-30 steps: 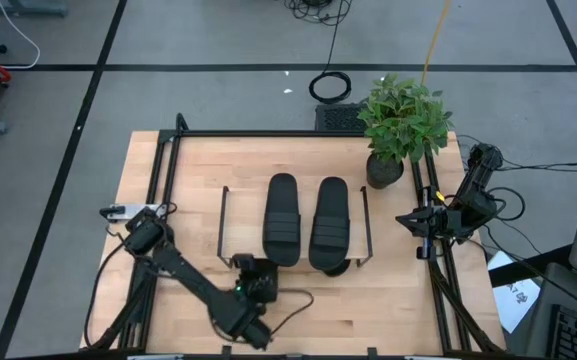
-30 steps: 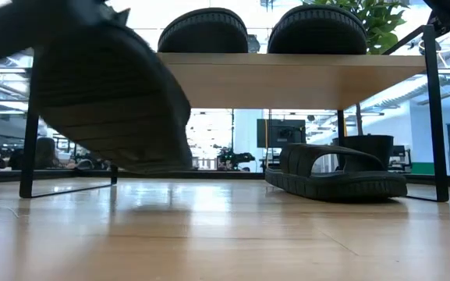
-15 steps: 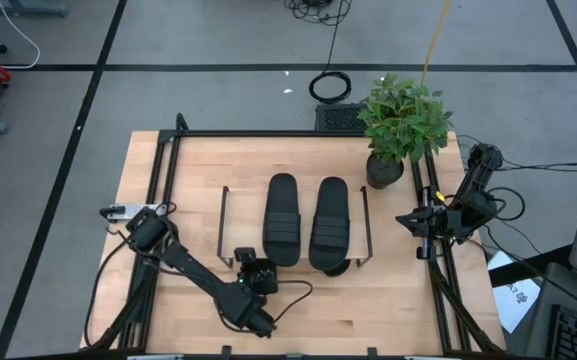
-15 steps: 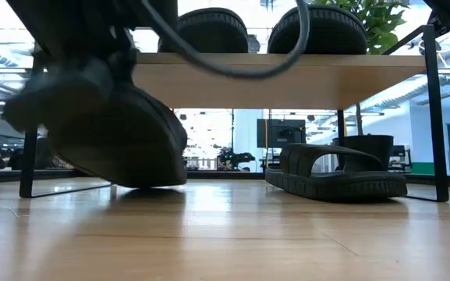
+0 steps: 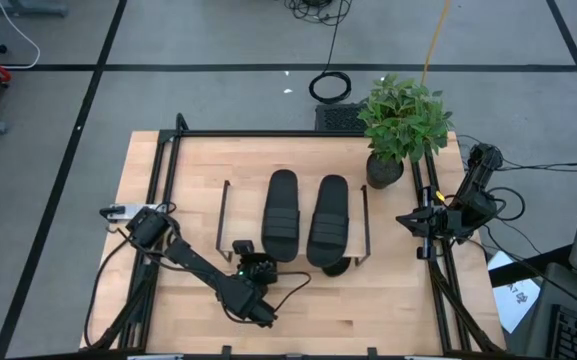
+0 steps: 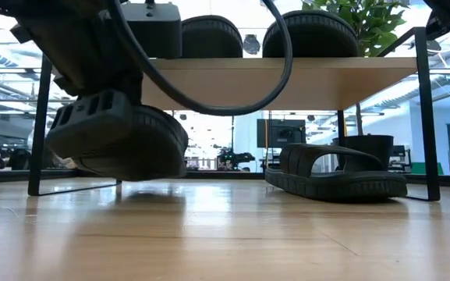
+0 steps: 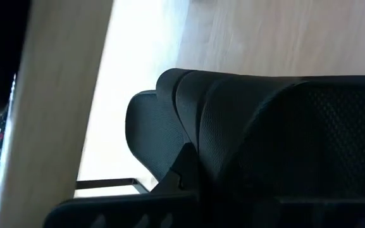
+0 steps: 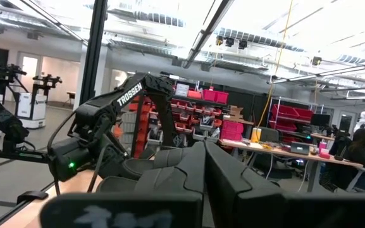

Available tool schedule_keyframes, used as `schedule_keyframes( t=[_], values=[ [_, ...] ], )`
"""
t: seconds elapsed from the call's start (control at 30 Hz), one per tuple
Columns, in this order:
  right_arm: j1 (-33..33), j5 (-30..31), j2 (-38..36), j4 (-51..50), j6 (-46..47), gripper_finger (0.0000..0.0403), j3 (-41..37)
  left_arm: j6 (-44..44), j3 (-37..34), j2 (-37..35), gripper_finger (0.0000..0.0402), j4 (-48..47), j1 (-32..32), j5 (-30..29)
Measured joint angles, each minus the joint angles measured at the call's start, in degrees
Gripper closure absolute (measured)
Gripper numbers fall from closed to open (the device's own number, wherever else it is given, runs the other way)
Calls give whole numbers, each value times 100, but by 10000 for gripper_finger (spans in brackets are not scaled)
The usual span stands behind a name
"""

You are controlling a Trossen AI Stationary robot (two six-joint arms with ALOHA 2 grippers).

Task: Pick and place slides into the shelf
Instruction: Put the black slide under the shelf

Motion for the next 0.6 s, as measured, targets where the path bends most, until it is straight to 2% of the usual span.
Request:
schedule_keyframes(
  t=[0.1,0.23,0.6],
  values=[
    [0,0,0,0,0,403,0,110,0,-16,393,96,1,194],
    [1,0,0,0,-8,403,0,596,4,-34,360,324,5,552],
    [2,-2,-2,0,1,403,0,466,32,-15,242,458,-87,532]
  ],
)
